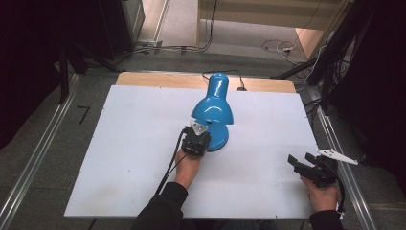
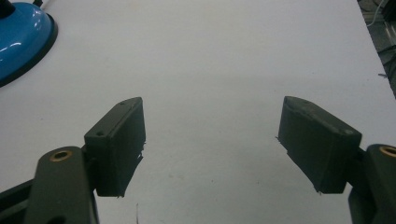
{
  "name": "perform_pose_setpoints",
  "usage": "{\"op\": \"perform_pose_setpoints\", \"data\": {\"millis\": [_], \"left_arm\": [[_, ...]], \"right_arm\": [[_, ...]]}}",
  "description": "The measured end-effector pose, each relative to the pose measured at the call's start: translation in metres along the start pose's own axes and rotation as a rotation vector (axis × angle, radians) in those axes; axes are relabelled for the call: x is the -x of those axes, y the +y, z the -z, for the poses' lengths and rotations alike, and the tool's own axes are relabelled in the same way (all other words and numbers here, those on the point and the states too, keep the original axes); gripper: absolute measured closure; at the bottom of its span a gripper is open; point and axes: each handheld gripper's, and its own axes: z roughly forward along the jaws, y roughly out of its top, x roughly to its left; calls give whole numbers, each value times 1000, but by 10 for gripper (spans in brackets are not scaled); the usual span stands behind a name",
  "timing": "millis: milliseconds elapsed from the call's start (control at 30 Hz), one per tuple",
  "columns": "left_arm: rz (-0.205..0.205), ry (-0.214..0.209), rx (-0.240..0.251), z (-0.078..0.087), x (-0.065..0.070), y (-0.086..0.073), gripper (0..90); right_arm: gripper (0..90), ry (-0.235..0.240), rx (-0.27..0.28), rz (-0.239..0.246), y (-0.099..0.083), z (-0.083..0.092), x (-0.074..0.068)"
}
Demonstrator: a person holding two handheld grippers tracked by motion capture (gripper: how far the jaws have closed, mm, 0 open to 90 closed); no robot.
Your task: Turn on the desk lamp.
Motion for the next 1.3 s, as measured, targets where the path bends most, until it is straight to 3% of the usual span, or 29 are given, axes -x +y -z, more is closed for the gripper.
{"op": "perform_pose_setpoints", "data": {"millis": [1300], "left_arm": [[14, 21, 15, 2, 5, -4, 900]], "right_arm": [[217, -4, 0, 9, 0, 0, 0]]}}
